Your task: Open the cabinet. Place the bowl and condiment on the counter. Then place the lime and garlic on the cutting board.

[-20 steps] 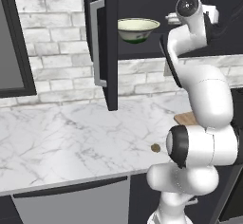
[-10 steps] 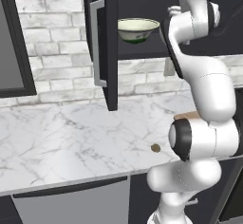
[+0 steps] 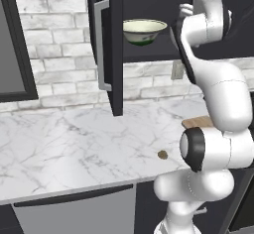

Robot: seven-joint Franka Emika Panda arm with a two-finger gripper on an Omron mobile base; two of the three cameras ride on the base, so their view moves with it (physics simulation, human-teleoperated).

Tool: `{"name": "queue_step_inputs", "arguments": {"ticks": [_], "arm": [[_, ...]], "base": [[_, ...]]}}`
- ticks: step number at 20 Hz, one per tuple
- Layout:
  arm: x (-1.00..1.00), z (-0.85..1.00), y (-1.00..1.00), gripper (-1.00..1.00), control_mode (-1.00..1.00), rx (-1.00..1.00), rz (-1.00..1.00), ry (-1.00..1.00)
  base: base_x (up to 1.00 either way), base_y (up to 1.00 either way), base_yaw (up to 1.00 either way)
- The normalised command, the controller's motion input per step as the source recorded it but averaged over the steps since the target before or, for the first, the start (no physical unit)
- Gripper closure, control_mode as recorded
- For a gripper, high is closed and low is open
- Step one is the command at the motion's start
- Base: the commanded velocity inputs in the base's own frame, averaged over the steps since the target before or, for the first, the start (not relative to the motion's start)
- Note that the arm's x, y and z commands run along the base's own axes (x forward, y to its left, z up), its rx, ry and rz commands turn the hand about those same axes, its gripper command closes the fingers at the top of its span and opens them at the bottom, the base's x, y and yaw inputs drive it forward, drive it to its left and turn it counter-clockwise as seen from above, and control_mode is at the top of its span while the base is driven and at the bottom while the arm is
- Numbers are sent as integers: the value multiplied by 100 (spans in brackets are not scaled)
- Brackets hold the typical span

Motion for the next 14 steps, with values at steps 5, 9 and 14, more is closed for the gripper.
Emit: {"name": "queue_step_inputs", "arguments": {"ticks": [5, 9, 14], "arm": [[-2, -100, -100, 100, -100, 2, 0, -12], [0, -100, -100, 100, -100, 0, 0, -1], [-3, -84, -100, 100, -100, 0, -3, 2]], "base": [[0, 0, 0], [0, 0, 0], [0, 0, 0]]}}
